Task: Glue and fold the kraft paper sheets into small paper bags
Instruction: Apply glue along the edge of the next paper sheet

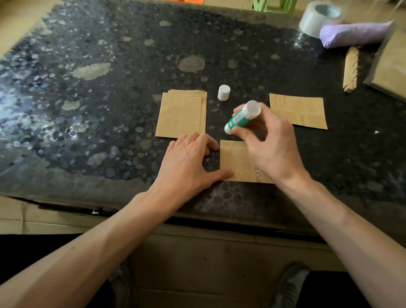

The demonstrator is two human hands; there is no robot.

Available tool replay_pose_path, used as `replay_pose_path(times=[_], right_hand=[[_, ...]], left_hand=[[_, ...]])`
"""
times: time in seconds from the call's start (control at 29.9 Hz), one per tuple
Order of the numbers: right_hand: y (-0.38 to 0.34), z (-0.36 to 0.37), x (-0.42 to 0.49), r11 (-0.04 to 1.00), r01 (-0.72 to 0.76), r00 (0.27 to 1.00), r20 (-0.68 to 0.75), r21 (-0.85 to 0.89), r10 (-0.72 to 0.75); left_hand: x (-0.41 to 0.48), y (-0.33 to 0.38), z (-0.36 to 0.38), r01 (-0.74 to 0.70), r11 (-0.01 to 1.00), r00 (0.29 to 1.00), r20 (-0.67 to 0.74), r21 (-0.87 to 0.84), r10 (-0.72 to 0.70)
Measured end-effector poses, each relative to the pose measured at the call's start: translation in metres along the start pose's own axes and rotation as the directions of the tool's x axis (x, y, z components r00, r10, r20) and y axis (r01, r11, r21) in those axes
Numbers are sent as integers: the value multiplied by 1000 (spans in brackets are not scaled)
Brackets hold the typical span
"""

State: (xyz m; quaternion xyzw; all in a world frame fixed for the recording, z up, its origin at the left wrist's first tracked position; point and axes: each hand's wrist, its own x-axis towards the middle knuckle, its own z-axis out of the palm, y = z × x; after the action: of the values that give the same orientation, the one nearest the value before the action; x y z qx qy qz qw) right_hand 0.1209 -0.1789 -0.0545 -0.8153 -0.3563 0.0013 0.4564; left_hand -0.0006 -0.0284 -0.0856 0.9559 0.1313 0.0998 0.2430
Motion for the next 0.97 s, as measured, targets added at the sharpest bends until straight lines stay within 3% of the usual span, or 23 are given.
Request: replay_pose_path(times=[0.57,0.97], right_hand=[[1,-8,-2,990,18,971,241,-138,16],[0,1,0,995,12,995,102,-103,-1]], left_hand=[[0,2,-5,-13,1000,998,55,24,12],[1,4,-6,-7,1000,998,66,18,6]])
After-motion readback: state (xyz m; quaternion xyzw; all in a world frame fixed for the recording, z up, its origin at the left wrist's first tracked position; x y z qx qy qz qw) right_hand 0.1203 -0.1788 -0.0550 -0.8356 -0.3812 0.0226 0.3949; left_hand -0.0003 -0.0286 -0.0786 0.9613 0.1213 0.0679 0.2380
